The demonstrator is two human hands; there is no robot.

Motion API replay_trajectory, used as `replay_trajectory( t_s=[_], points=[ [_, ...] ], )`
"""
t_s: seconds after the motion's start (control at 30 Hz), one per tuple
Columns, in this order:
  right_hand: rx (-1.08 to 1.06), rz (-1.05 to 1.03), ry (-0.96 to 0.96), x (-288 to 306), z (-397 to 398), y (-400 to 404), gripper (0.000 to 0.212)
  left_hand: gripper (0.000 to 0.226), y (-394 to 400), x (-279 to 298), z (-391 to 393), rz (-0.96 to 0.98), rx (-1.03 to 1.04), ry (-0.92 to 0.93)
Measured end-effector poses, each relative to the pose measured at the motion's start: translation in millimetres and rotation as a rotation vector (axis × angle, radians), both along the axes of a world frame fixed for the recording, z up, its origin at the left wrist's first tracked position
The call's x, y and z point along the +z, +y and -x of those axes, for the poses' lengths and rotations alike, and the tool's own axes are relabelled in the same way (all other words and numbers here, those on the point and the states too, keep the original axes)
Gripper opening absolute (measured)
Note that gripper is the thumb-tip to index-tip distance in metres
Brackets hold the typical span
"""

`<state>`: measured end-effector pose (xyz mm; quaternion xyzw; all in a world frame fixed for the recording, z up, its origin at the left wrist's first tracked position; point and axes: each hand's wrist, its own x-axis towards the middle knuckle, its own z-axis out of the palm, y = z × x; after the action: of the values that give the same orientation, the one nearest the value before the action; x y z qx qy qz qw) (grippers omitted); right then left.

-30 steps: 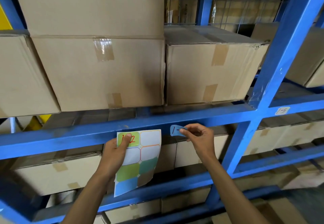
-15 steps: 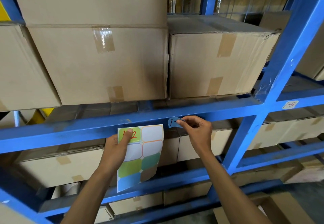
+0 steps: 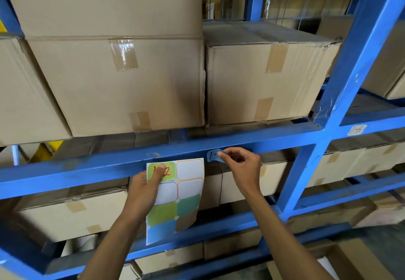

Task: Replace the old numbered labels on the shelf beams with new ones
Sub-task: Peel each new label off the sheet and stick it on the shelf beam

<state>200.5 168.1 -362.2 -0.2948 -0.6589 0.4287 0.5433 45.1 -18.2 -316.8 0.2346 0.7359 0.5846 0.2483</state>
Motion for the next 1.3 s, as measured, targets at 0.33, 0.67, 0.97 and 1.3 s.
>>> replay_trajectory(
  t_s=[0.33,0.67,0.97,1.3],
  points=[
    [-0.015,0.021,-0.004,-1.1,2.1,0.3,0.009,0.036,4.4,2.0,0.7,-0.004,-0.015,-0.01],
    [-0.104,0.026,-0.067,1.6,4.5,-2.8,0.014,0.037,7.2,1.6,-2.2,0.01,-0.026,-0.013],
    [-0.357,-0.067,-0.376,13.4,-0.8,-5.4,0.039,0.035,5.5,3.4,-6.2,0.006,-0.031,-0.019],
    [-0.142,-0.071,-0.124,-1.4,-9.1,4.8,0.024,0.036,-0.8,8.2,-4.3,-0.028,-0.025,-0.033]
  ],
)
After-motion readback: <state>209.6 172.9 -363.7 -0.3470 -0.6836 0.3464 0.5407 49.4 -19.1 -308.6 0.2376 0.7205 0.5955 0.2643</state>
